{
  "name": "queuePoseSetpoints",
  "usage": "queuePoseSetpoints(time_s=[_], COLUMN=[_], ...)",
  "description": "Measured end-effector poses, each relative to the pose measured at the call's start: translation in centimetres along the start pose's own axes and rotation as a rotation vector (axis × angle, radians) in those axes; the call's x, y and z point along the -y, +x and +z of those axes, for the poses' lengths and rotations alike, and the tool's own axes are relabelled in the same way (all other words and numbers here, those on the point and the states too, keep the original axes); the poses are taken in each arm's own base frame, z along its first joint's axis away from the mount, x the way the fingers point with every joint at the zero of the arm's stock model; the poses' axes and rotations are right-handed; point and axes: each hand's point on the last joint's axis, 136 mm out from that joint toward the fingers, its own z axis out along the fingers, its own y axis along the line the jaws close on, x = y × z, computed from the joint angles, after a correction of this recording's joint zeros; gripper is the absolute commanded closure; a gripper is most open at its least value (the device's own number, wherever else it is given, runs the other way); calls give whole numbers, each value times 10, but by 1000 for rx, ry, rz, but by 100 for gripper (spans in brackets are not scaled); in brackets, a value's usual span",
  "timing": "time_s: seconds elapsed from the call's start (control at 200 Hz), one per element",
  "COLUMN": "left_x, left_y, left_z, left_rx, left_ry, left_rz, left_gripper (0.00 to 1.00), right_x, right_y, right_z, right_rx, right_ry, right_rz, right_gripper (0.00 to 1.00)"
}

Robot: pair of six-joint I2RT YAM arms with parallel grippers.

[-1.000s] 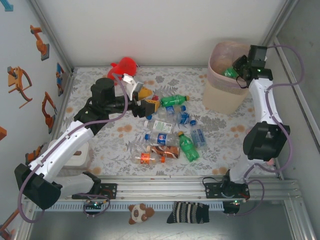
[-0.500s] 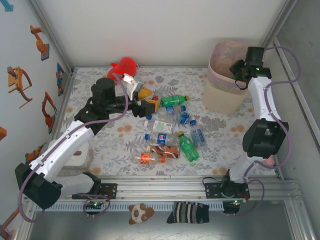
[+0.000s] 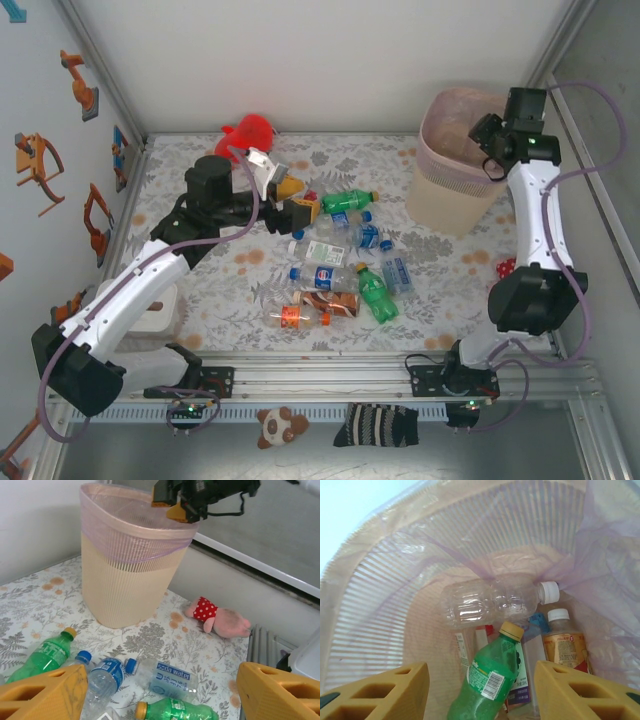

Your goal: Put the plastic bottles in the bin

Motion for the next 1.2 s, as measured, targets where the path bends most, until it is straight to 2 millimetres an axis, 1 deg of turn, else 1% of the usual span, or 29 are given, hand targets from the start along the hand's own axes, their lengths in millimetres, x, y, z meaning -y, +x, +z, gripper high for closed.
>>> queuePoseSetpoints(time_s=[0.21, 0.34, 0.486, 0.621, 0.761, 0.871, 1.001, 1.092, 1.202], left_x=[-20, -39, -64, -87, -109, -123, -137, -145, -154], left_y=[9, 18, 34, 60, 97, 127, 159, 177, 193], left_z=[5, 11, 18, 29, 39, 44, 46, 48, 52], left_rx=[-43, -92, -174, -281, -414, -517, -626, -686, -735], left_ry=[-90, -172, -271, -347, -409, -452, -498, -523, -540], left_rz=[-35, -68, -113, -163, -219, -257, -291, -306, -322], left_gripper=[23, 25, 29, 32, 34, 36, 38, 39, 41], right_x=[-9, -13, -15, -19, -20, -20, -21, -21, -19], right_y=[-2, -3, -5, -12, -15, -16, -16, -15, -13], right_z=[-15, -26, -48, -72, -90, -95, -96, -95, -95], right_rx=[-7, -9, 9, 48, 74, 82, 83, 81, 76], right_ry=[-44, -67, -90, -119, -133, -137, -139, -141, -138], right_rz=[-29, -37, -41, -45, -49, -52, -52, -52, -52], right_gripper=[44, 44, 44, 44, 45, 45, 45, 45, 45])
